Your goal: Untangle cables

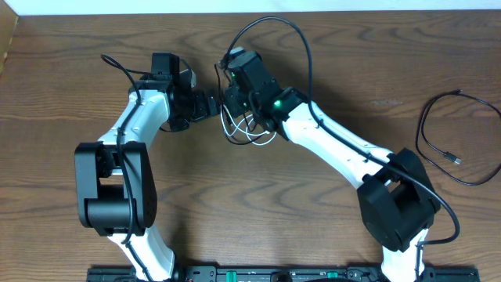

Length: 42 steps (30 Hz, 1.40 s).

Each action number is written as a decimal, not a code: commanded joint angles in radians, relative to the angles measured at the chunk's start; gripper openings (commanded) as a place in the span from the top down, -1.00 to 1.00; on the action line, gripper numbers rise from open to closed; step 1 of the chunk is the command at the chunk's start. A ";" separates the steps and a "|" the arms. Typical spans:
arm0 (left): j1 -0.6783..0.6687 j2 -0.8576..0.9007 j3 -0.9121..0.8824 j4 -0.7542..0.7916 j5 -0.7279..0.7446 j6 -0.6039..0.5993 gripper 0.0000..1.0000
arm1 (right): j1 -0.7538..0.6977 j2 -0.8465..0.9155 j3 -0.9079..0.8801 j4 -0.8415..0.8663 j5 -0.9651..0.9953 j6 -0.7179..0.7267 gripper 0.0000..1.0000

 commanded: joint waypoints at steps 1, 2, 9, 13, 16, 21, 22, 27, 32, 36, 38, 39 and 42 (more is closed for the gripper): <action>-0.001 0.003 -0.007 -0.002 -0.009 0.014 -0.95 | -0.015 0.006 0.010 -0.011 0.064 0.034 0.98; -0.001 0.003 -0.007 -0.002 -0.009 0.013 -0.96 | -0.016 0.006 0.010 -0.016 0.063 0.034 0.98; -0.001 0.003 -0.007 -0.002 -0.009 0.014 -0.96 | -0.035 0.006 0.010 -0.074 0.114 0.034 0.95; -0.001 0.003 -0.007 -0.002 -0.009 0.014 -0.96 | -0.055 0.006 0.010 -0.132 0.196 0.035 0.96; -0.001 0.003 -0.007 -0.002 -0.009 0.014 -0.95 | -0.076 0.006 0.010 -0.163 0.194 0.046 0.96; -0.001 0.003 -0.007 -0.002 -0.009 0.014 -0.96 | -0.103 0.006 0.010 -0.206 0.194 0.106 0.93; -0.001 0.003 -0.007 -0.002 -0.009 0.014 -0.96 | -0.107 0.006 0.010 -0.212 0.195 0.106 0.93; -0.001 0.003 -0.007 -0.002 -0.009 0.014 -0.96 | -0.122 0.006 0.004 -0.231 0.190 0.127 0.48; -0.001 0.003 -0.007 -0.002 -0.009 0.014 -0.96 | -0.122 0.006 -0.011 -0.232 0.187 0.127 0.11; -0.001 0.003 -0.007 -0.002 -0.009 0.014 -0.95 | -0.119 0.006 -0.023 -0.226 0.186 0.128 -0.07; -0.001 0.003 -0.007 -0.002 -0.010 0.014 -0.96 | -0.117 0.006 -0.029 -0.220 0.187 0.128 -0.14; 0.000 0.003 -0.007 -0.002 -0.010 0.014 -0.96 | -0.117 0.006 -0.033 -0.216 0.185 0.128 -0.16; 0.000 0.003 -0.007 -0.002 -0.028 0.014 -0.96 | -0.116 0.006 -0.040 -0.209 0.167 0.128 -0.22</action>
